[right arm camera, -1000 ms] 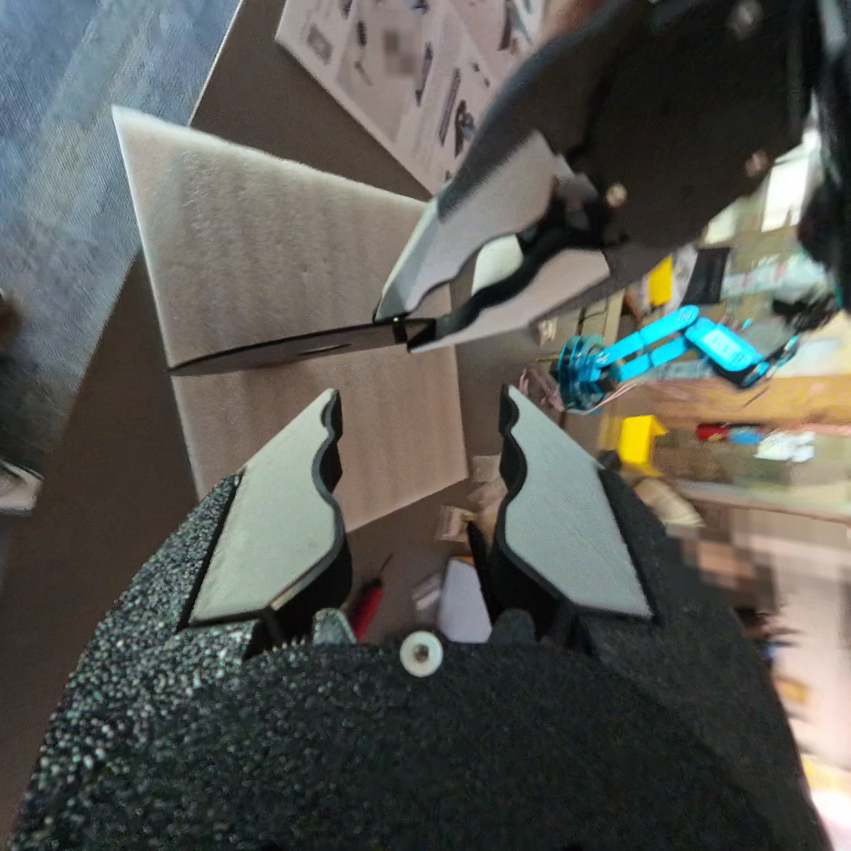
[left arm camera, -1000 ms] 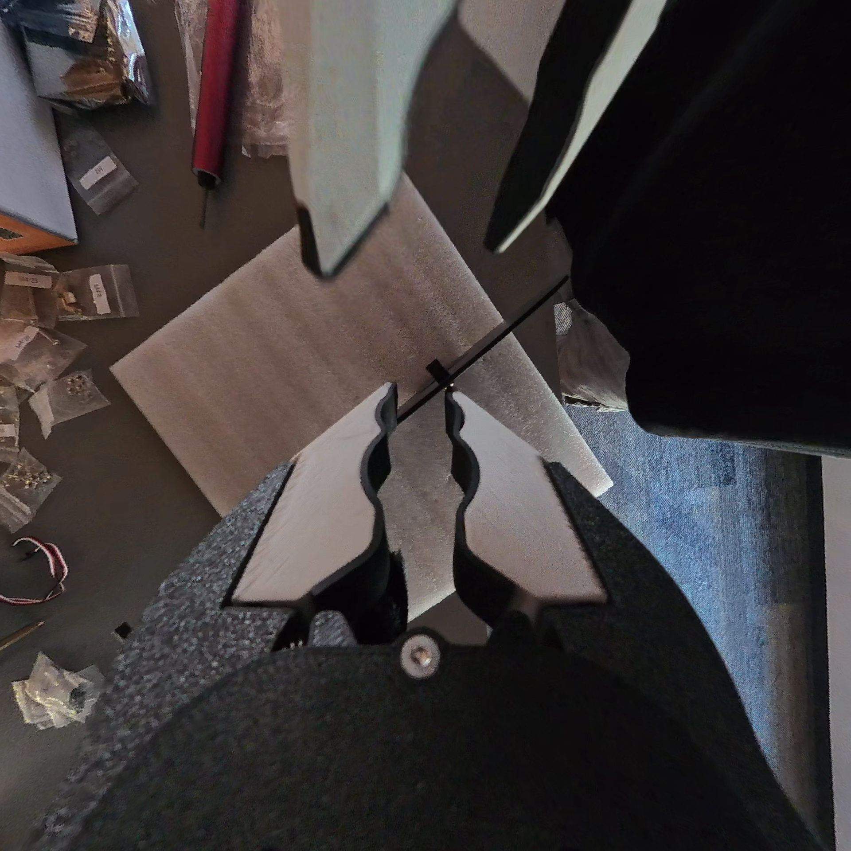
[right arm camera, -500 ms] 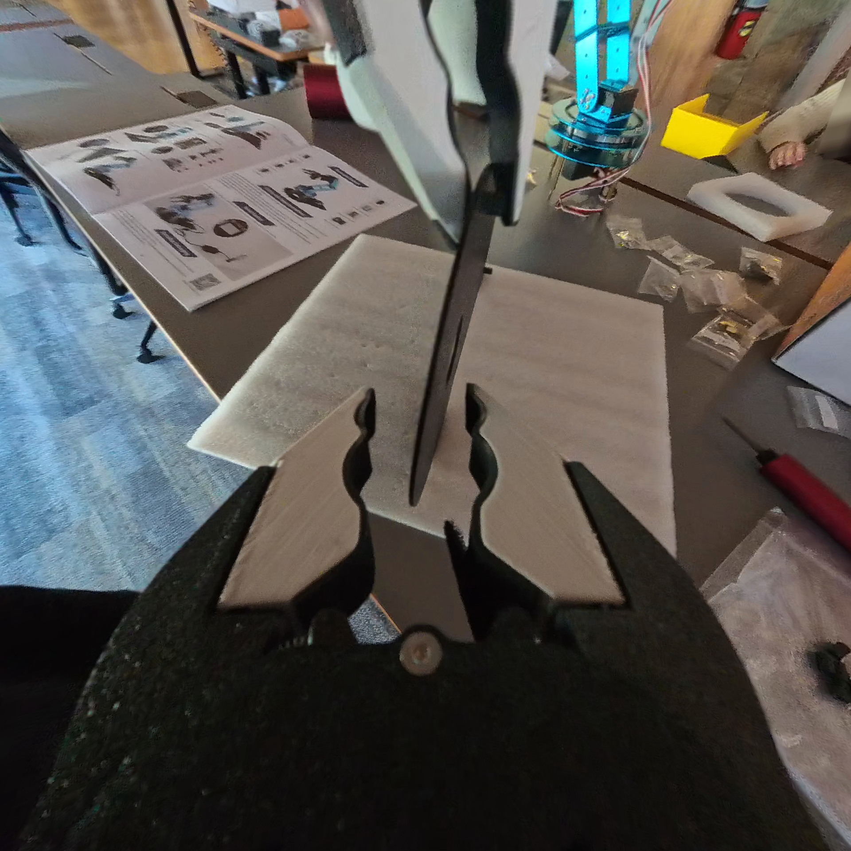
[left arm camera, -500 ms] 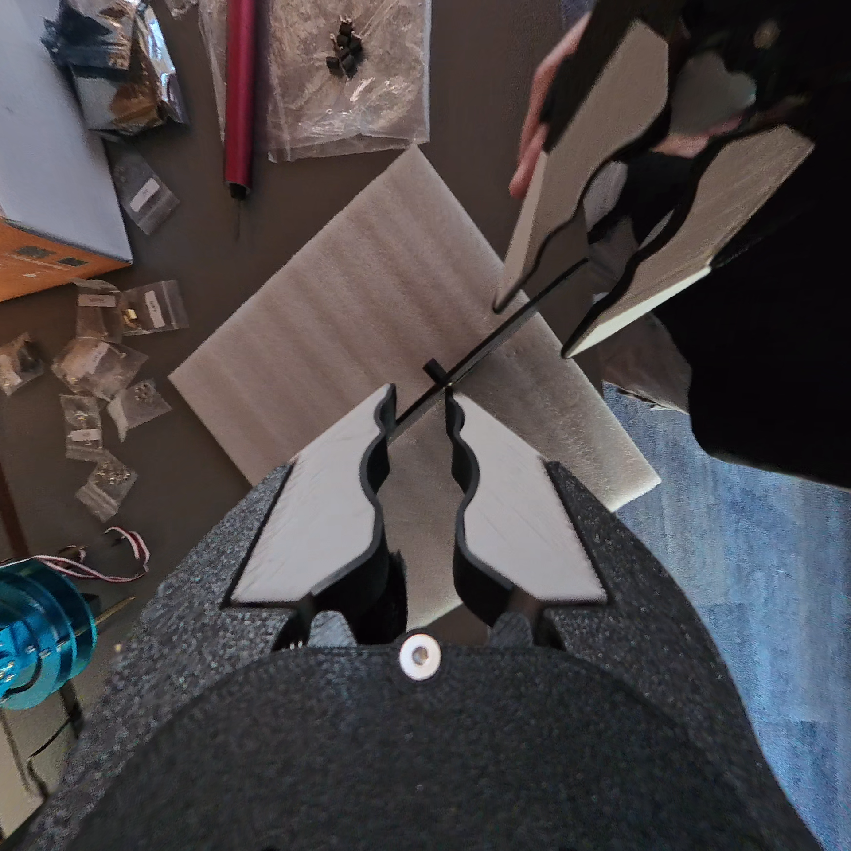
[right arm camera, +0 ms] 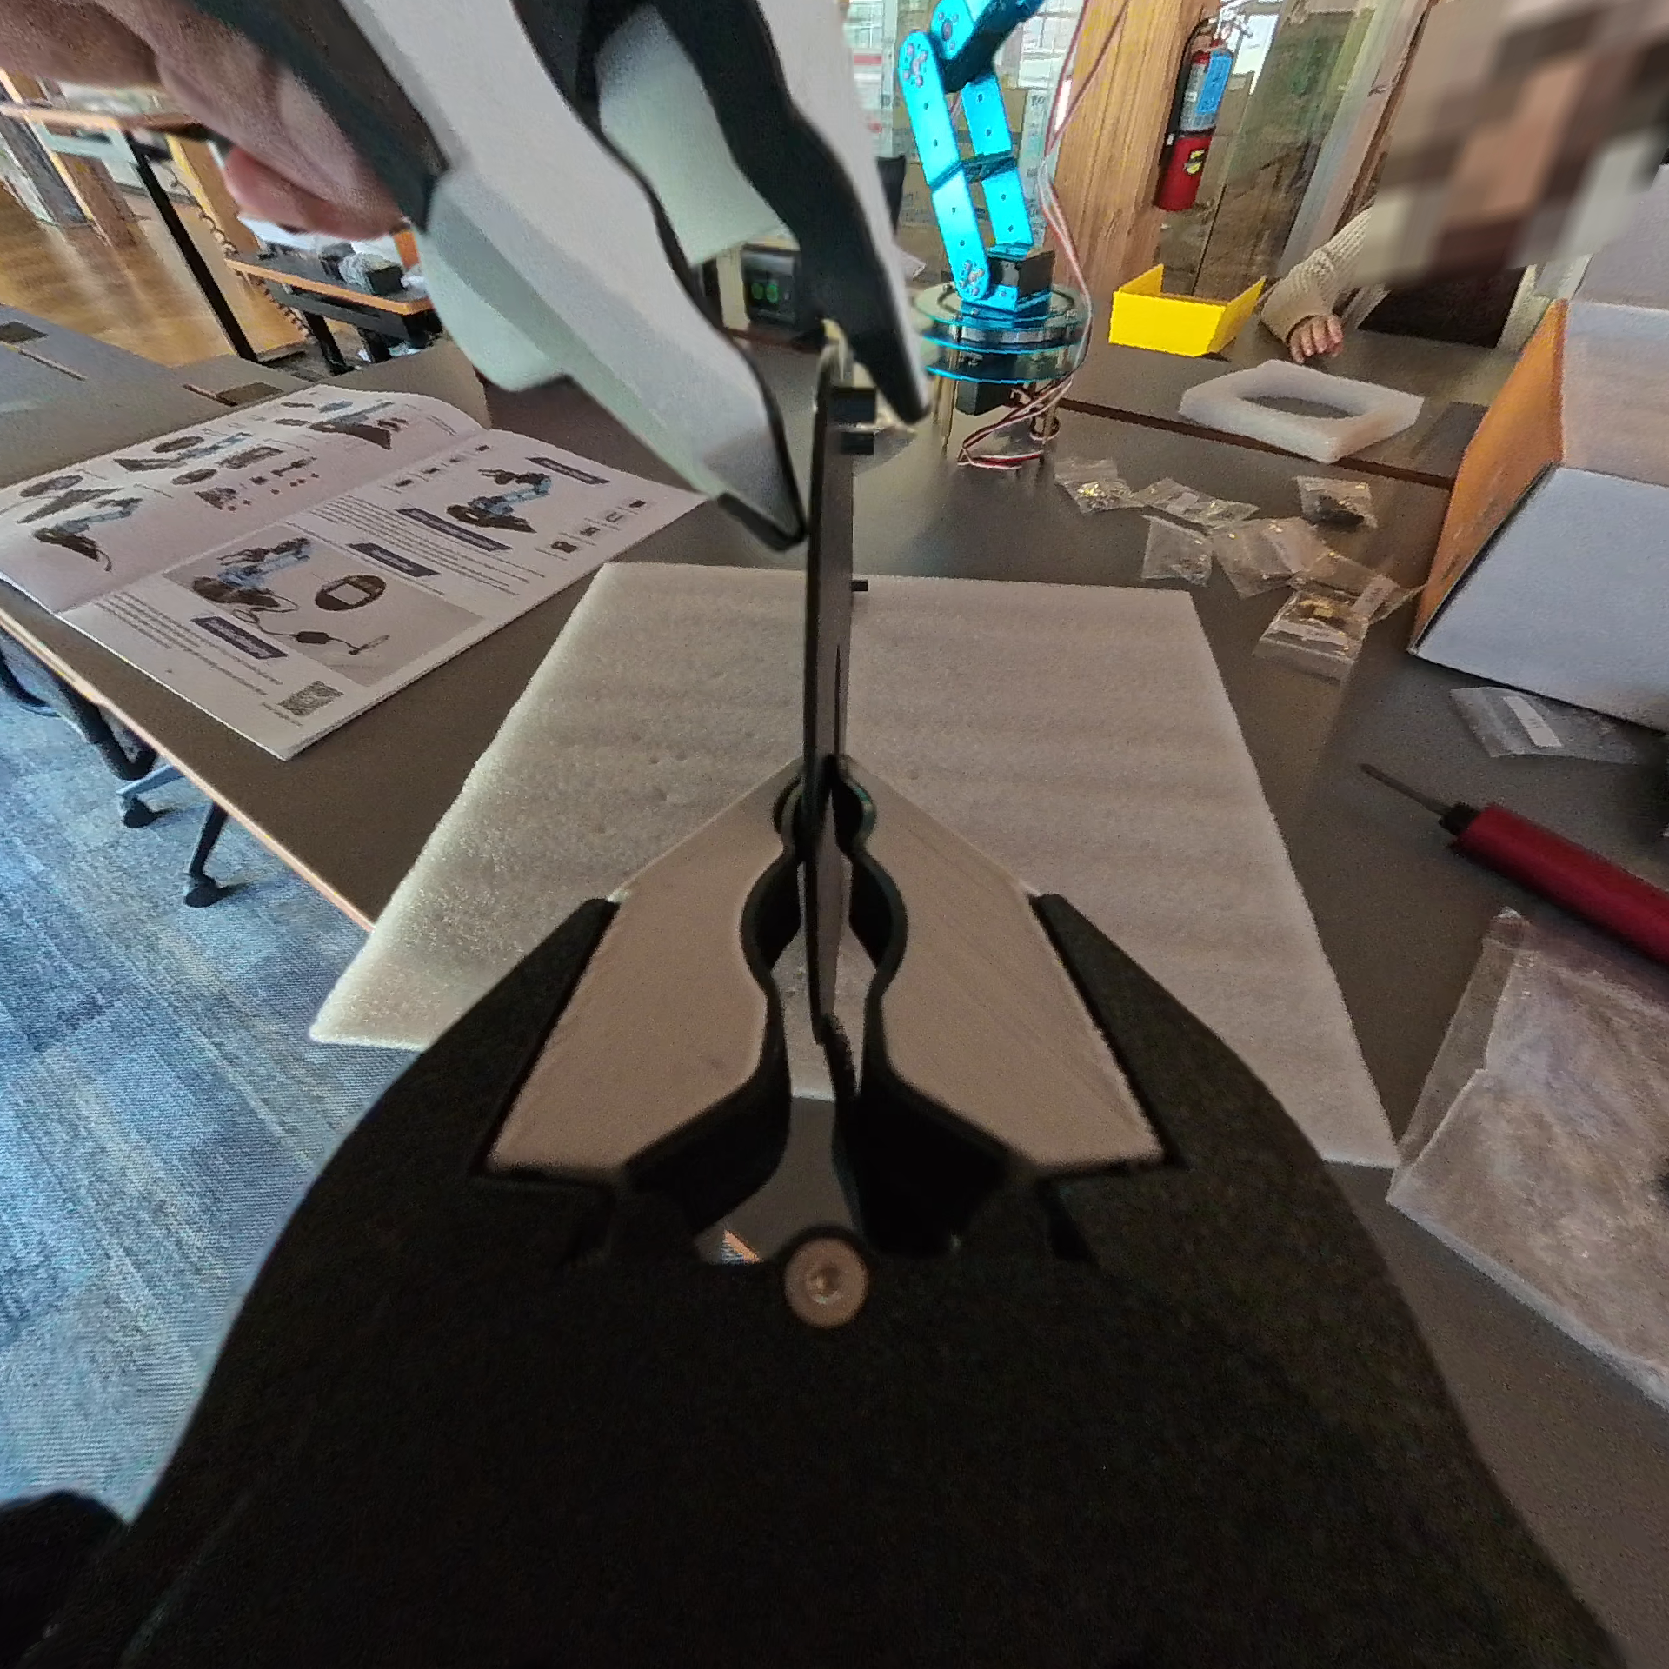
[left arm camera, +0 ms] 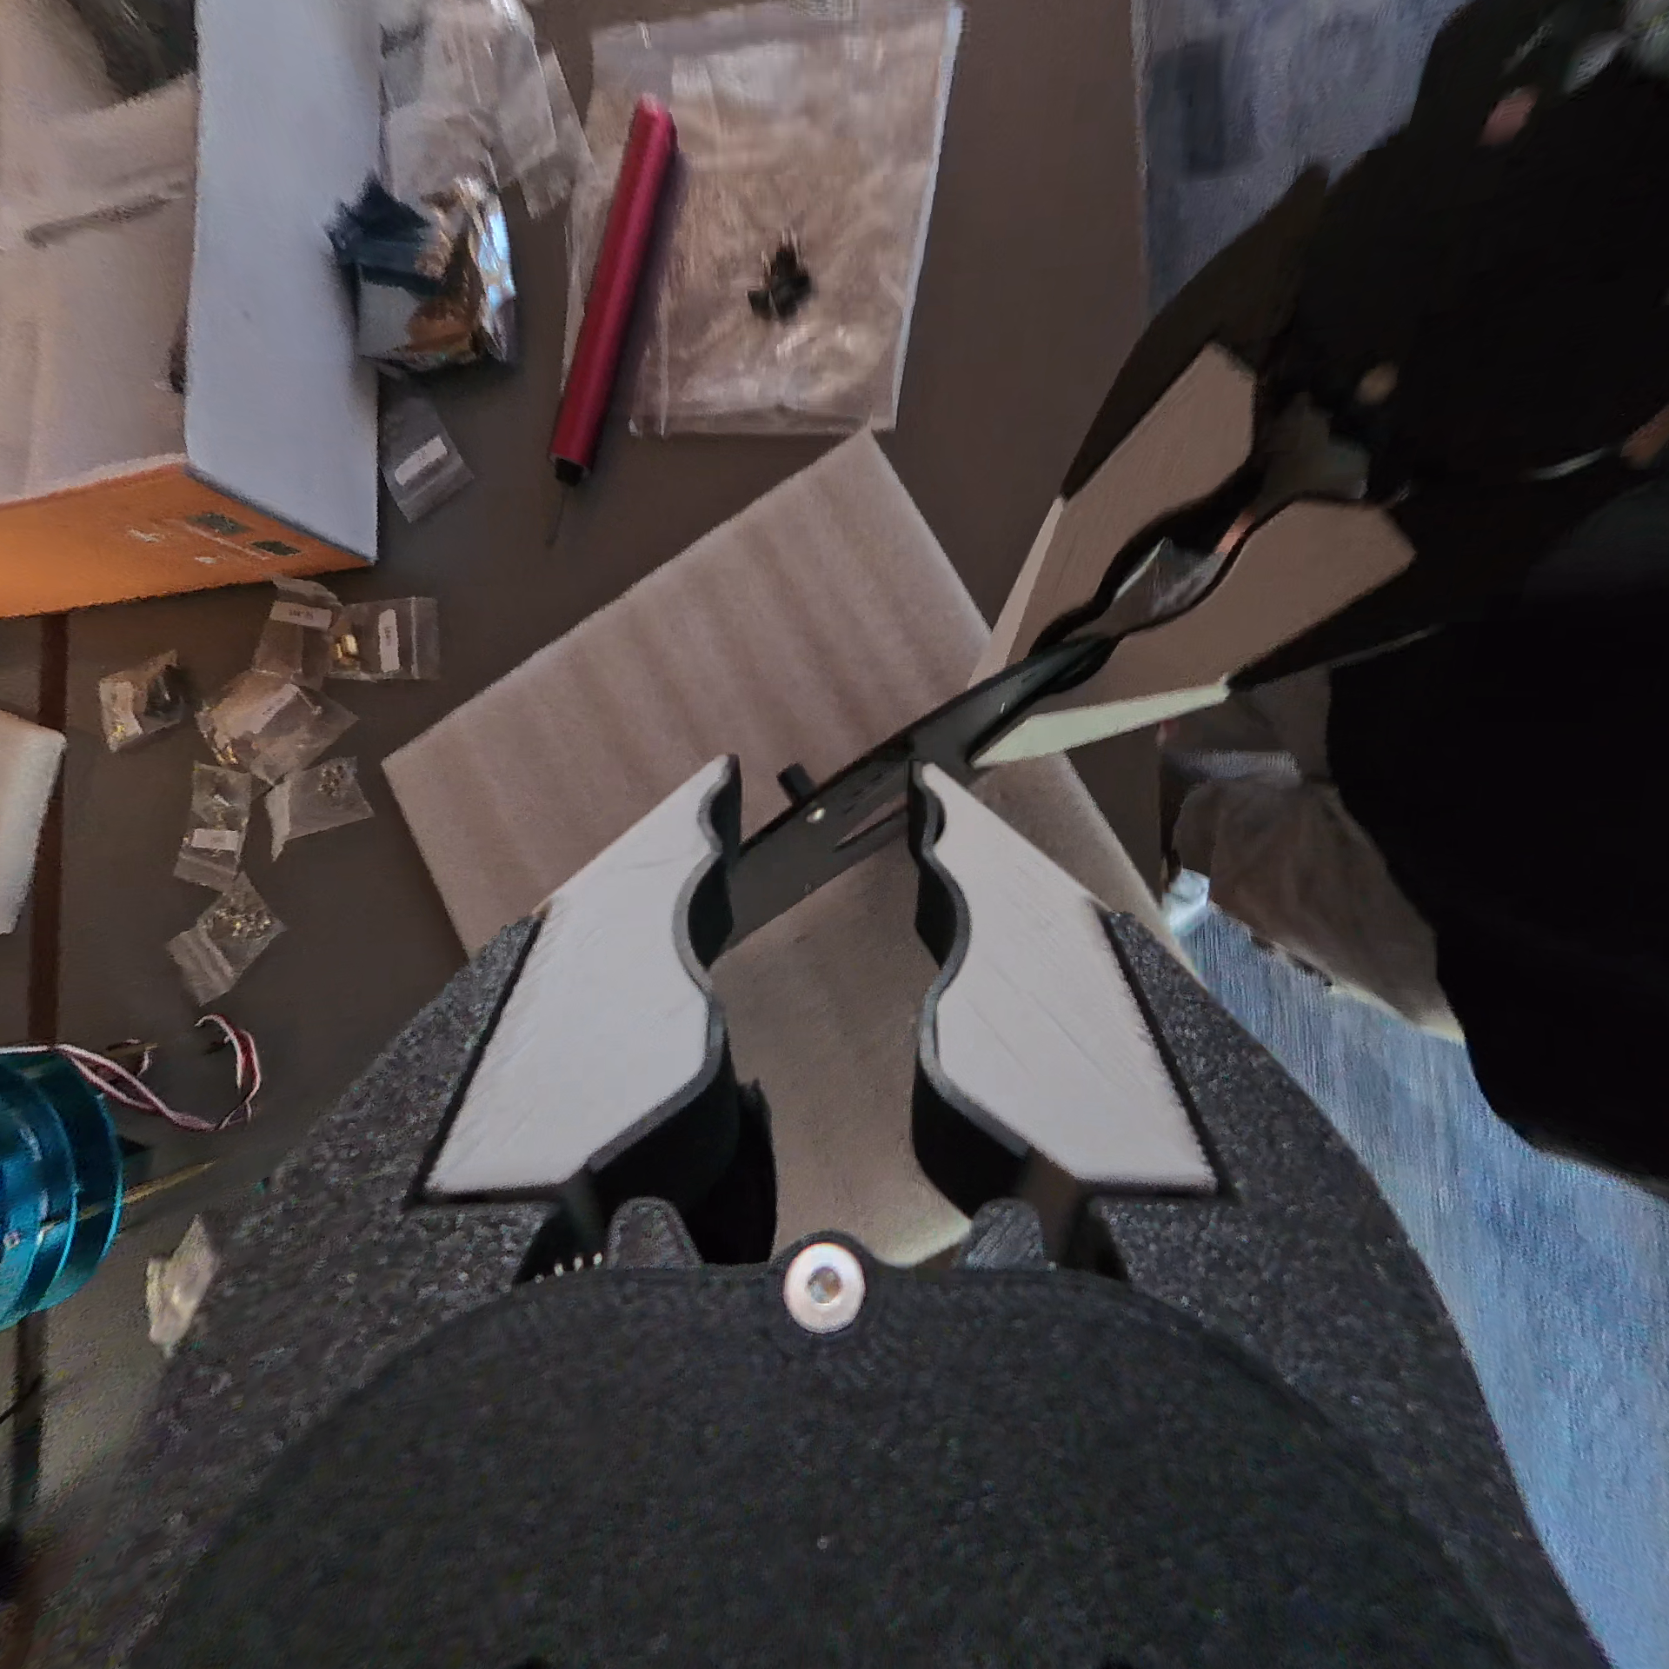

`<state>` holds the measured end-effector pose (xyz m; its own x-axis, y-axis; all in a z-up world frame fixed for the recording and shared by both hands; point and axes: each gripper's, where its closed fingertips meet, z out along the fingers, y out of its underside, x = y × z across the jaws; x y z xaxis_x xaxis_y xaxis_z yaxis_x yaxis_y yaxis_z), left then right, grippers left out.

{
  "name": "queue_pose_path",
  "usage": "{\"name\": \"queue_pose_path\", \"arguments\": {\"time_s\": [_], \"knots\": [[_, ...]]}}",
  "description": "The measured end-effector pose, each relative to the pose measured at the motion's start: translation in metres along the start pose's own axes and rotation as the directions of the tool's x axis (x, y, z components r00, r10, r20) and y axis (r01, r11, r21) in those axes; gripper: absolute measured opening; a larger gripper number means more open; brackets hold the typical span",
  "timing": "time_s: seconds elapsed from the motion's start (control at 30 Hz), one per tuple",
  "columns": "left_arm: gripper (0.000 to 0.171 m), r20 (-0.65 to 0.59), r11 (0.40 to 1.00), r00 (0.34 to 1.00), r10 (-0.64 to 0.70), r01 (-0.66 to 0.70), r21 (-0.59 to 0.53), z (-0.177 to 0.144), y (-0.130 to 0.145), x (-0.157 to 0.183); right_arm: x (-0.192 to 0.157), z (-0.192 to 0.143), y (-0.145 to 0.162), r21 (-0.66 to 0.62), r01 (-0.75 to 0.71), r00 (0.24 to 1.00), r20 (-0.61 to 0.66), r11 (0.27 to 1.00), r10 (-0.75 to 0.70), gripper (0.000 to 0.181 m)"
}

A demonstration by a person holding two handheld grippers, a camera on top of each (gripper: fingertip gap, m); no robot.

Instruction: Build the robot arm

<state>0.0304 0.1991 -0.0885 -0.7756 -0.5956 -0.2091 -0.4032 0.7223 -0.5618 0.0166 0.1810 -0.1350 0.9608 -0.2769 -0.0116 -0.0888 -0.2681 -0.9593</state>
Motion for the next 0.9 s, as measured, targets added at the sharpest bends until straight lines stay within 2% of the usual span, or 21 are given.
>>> {"name": "queue_pose_path", "arguments": {"time_s": [0.07, 0.17, 0.3, 0.37, 0.47, 0.53, 0.63, 0.7, 0.8, 0.9], "knots": [[0.042, 0.028, 0.998, 0.999, -0.017, 0.015, 0.063, -0.009, -0.011, 0.000, -0.001, 0.000, 0.000, -0.001, 0.024, 1.000, -0.013, 1.000, -0.024, 0.000], [0.044, 0.042, 0.994, 0.999, -0.032, 0.028, 0.102, -0.021, -0.032, -0.003, -0.001, 0.000, 0.000, 0.005, -0.001, 1.000, -0.004, 1.000, 0.001, 0.001], [0.042, 0.016, 0.990, 1.000, 0.027, -0.029, 0.135, -0.033, -0.077, -0.014, -0.003, 0.000, 0.000, 0.023, 0.028, 1.000, -0.010, 0.999, -0.028, 0.001], [0.038, 0.034, 0.984, 0.997, 0.075, -0.080, 0.158, -0.025, -0.107, -0.029, -0.007, 0.000, 0.000, 0.026, 0.032, 0.999, -0.012, 0.999, -0.032, 0.001], [0.032, -0.031, 0.983, 0.985, 0.170, -0.168, 0.076, 0.025, -0.131, -0.042, -0.012, 0.001, 0.000, 0.023, 0.056, 0.998, -0.015, 0.998, -0.055, 0.001], [0.027, -0.144, 0.983, 0.973, 0.180, -0.182, 0.002, 0.072, -0.135, -0.043, -0.011, 0.001, 0.000, 0.019, 0.060, 0.998, -0.038, 0.998, -0.059, 0.001], [0.024, -0.326, 0.983, 0.933, 0.153, -0.179, -0.050, 0.140, -0.138, -0.038, -0.008, 0.001, 0.000, 0.023, 0.019, 0.999, -0.040, 1.000, -0.019, 0.001], [0.021, -0.366, 0.973, 0.915, 0.172, -0.216, -0.084, 0.179, -0.135, -0.040, -0.004, 0.001, -0.001, 0.032, -0.006, 0.999, -0.042, 0.999, 0.007, 0.000], [0.016, -0.373, 0.930, 0.885, 0.278, -0.345, -0.124, 0.221, -0.127, -0.044, -0.001, 0.000, -0.001, 0.037, -0.027, 0.999, -0.036, 0.999, 0.028, 0.000], [0.015, -0.431, 0.907, 0.849, 0.306, -0.397, -0.138, 0.241, -0.122, -0.036, -0.001, 0.000, -0.001, 0.033, -0.020, 0.999, -0.034, 0.999, 0.021, 0.000]]}}
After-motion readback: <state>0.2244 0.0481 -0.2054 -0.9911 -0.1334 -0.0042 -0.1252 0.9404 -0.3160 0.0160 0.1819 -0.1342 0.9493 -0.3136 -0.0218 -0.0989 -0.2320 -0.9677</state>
